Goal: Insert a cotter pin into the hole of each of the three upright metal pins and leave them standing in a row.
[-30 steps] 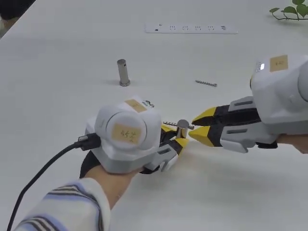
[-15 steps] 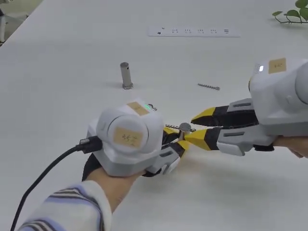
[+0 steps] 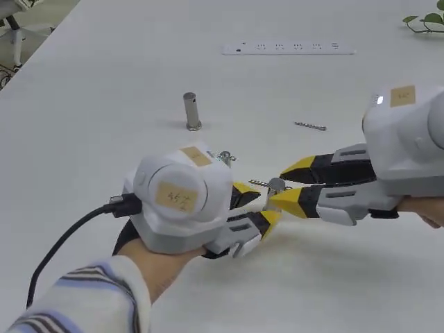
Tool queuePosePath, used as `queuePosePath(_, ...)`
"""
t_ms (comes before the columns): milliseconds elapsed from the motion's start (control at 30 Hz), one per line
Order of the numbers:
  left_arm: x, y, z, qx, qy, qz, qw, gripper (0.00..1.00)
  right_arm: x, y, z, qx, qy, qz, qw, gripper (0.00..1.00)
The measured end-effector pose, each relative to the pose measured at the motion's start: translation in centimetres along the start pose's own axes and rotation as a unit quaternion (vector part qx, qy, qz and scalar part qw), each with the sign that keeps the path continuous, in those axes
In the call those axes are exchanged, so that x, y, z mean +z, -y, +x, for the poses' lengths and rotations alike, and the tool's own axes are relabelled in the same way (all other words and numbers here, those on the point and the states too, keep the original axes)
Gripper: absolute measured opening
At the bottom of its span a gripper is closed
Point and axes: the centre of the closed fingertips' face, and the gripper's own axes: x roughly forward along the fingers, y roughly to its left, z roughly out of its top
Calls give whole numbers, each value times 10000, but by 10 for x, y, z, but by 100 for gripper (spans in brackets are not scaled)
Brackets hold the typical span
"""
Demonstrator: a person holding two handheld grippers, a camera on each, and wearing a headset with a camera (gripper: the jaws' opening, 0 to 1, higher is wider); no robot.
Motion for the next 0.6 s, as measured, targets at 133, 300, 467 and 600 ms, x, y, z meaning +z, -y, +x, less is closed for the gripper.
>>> queuePosePath(133,0,3,-6,-106,108,-340,9993,34,0,0,2,14,13,-6,10000,23)
queuePosePath(300,-4,5,-12,-25,75,-388,9992,49,-1,0,4,34,-10,-7,10000,23)
queuePosePath(467,-10,4,-18,30,30,-581,9983,76,-2,-1,6,43,-32,-6,10000,23)
queuePosePath(600,-11,5,-23,18,64,-641,9979,90,-3,-1,7,42,-42,-9,10000,23)
